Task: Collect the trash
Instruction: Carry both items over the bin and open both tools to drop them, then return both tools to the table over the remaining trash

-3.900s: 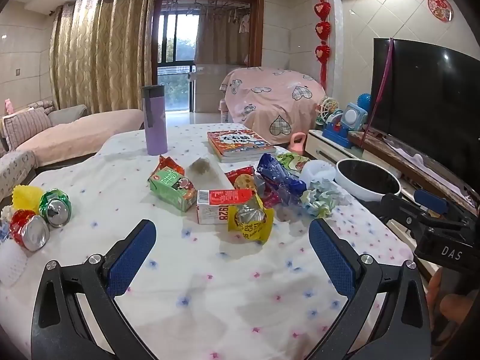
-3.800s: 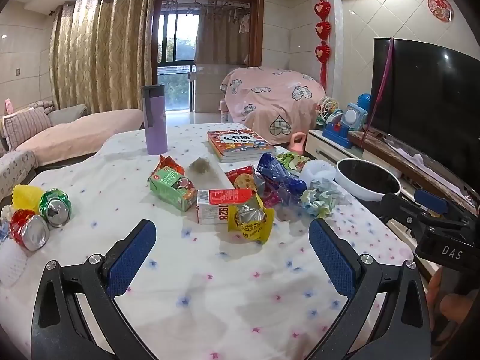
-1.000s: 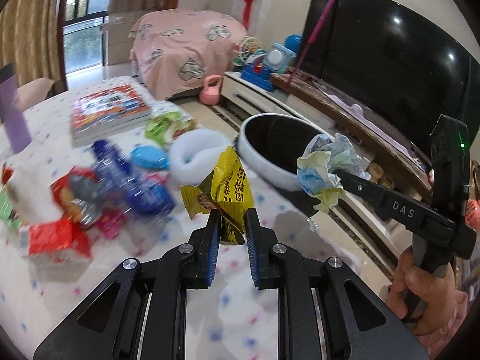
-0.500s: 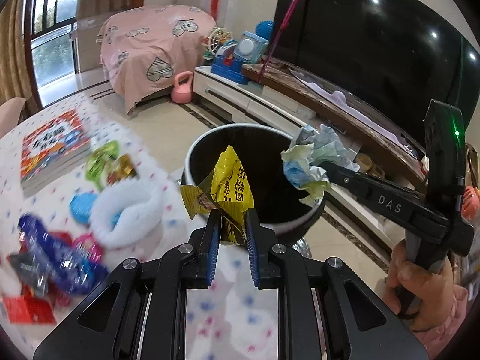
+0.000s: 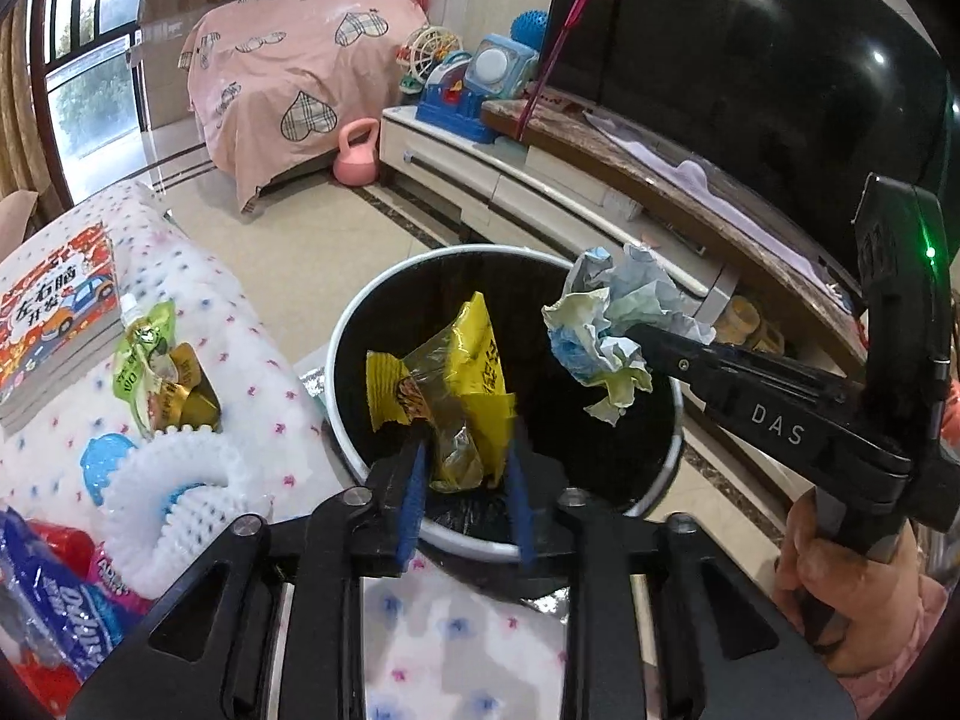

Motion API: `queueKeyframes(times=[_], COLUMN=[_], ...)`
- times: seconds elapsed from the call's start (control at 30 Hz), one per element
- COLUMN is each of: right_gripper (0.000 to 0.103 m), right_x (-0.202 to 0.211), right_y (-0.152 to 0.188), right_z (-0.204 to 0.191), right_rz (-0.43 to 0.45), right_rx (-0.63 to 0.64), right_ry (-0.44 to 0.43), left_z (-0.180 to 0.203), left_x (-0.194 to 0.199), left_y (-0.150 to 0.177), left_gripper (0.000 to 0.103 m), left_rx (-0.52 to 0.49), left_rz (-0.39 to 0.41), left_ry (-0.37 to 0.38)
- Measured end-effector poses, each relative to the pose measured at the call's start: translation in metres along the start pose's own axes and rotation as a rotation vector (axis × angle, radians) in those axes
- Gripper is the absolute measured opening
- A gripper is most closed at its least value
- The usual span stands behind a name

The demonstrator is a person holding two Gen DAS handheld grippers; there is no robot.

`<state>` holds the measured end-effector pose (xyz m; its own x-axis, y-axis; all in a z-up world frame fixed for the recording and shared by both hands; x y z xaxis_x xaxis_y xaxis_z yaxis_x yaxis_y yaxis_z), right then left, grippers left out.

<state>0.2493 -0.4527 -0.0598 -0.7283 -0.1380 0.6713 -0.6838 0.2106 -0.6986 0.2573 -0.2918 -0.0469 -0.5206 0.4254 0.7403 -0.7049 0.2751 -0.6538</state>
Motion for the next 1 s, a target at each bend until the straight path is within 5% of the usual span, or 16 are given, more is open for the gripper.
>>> queueKeyframes(times=[0.1,0.2,0.4,0.63,1.0], right_gripper=[0.027,0.053,0.063,0.09,0.092], right_x=[-0.009,-0.014,-0.005,0.017,0.039], right_y=[-0.001,0.0,0.001,0.011,0.048], right_z=[0.002,0.003,0.007,-0.002,-0.05], right_rz=[-0.021,-0.035,-0.01,0.039,0.046], right_rx=[0.003,-0.002,-0.035,-0.063,-0.063], right_ry=[0.002,0.001,-0.015,-0.054,-0.14], left_z=[-0.003,-0.003,-0.009,-0.027,-0.065], left_x=[-0.002,0.003,0.026,0.058,0.109], left_y=[0.002,0.005,0.018,0.051,0.108], left_gripper=[0.055,0.064,0.072,0.075,0.075], left_rx=[0.011,0.012,0.035,0.094,0.178], left_rz=[-0.009,0.0,0.033,0.057,0.076], left_ry=[-0.001,-0.007,-0.009,-0.02,-0.073])
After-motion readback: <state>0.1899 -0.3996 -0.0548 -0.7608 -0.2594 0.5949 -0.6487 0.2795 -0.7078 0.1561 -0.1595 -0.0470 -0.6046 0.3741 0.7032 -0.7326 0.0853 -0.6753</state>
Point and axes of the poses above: each gripper's, at about its wrist camera, not at the fingertips, and x roughly against the way its jaws point, z to its right, y to its underside, the point moved 4 cm from there along -x, roughly the way its jaws point, and after that the axes turned 1 degree about y, right-handed, at the moved point
